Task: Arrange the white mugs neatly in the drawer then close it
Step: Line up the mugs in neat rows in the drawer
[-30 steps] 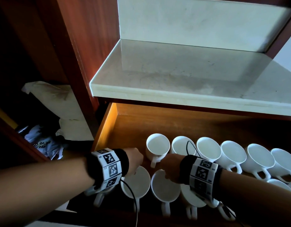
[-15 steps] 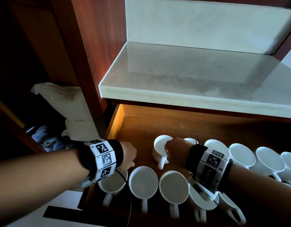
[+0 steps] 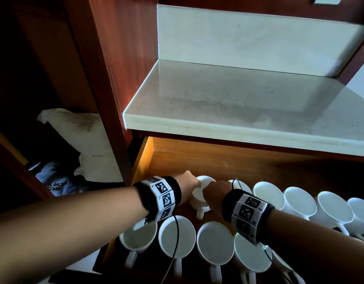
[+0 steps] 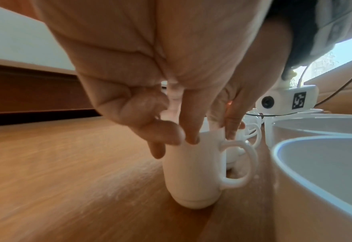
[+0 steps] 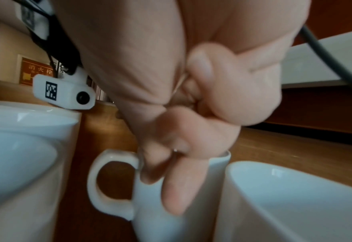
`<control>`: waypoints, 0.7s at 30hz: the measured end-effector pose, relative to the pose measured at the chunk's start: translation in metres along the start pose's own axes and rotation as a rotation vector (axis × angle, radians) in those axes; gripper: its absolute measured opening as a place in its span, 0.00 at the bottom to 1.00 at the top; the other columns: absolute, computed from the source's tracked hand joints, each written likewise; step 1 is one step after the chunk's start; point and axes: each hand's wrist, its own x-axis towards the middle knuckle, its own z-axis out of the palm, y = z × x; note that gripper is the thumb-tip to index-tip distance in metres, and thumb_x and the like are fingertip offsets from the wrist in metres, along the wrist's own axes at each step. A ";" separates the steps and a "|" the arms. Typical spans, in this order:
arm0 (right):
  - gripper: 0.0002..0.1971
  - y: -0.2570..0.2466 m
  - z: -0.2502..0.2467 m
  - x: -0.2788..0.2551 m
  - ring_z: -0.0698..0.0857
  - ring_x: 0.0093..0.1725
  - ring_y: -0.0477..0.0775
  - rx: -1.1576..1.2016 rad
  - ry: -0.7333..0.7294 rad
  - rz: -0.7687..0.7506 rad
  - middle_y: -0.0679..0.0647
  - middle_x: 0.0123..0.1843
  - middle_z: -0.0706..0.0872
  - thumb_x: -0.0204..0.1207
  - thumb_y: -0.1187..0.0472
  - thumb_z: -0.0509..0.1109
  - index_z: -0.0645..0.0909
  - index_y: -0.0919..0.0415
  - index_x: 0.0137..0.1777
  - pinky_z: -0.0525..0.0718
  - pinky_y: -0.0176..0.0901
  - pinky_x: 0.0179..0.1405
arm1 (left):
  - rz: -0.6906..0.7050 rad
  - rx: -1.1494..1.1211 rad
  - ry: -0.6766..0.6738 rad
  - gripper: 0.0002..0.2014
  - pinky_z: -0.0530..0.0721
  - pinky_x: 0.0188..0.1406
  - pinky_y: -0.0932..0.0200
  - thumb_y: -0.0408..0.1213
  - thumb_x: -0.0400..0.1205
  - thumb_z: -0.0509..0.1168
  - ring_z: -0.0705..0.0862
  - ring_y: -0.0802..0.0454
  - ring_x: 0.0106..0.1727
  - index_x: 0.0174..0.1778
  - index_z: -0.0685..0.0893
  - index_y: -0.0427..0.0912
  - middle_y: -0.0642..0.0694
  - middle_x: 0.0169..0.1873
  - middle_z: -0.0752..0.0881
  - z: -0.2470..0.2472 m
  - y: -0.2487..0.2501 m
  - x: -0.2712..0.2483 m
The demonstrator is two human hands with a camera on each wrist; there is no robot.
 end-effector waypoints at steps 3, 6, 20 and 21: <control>0.11 0.004 0.009 0.002 0.86 0.62 0.58 -0.027 0.060 0.002 0.55 0.61 0.87 0.82 0.60 0.63 0.83 0.62 0.58 0.79 0.44 0.52 | -0.037 0.092 -0.066 0.15 0.77 0.58 0.57 0.32 0.86 0.60 0.80 0.41 0.65 0.67 0.82 0.35 0.37 0.66 0.80 0.001 0.005 0.011; 0.11 0.008 0.013 0.001 0.87 0.59 0.59 -0.044 0.116 -0.019 0.56 0.59 0.87 0.83 0.62 0.61 0.83 0.62 0.56 0.77 0.44 0.44 | -0.029 0.154 -0.069 0.16 0.82 0.61 0.53 0.31 0.86 0.60 0.85 0.40 0.61 0.70 0.81 0.35 0.37 0.64 0.84 -0.004 0.008 0.012; 0.19 0.042 -0.007 -0.023 0.84 0.63 0.61 0.136 0.256 0.015 0.56 0.66 0.82 0.80 0.46 0.65 0.77 0.52 0.69 0.84 0.51 0.56 | -0.006 0.024 0.033 0.25 0.81 0.48 0.58 0.54 0.80 0.67 0.85 0.47 0.55 0.72 0.79 0.47 0.44 0.58 0.87 -0.032 0.007 -0.008; 0.19 0.047 -0.011 -0.025 0.84 0.63 0.62 0.145 0.264 0.026 0.57 0.66 0.82 0.80 0.46 0.65 0.77 0.52 0.68 0.84 0.51 0.56 | -0.001 0.013 0.062 0.25 0.81 0.49 0.58 0.54 0.81 0.66 0.85 0.47 0.56 0.71 0.80 0.47 0.44 0.58 0.86 -0.038 0.006 -0.008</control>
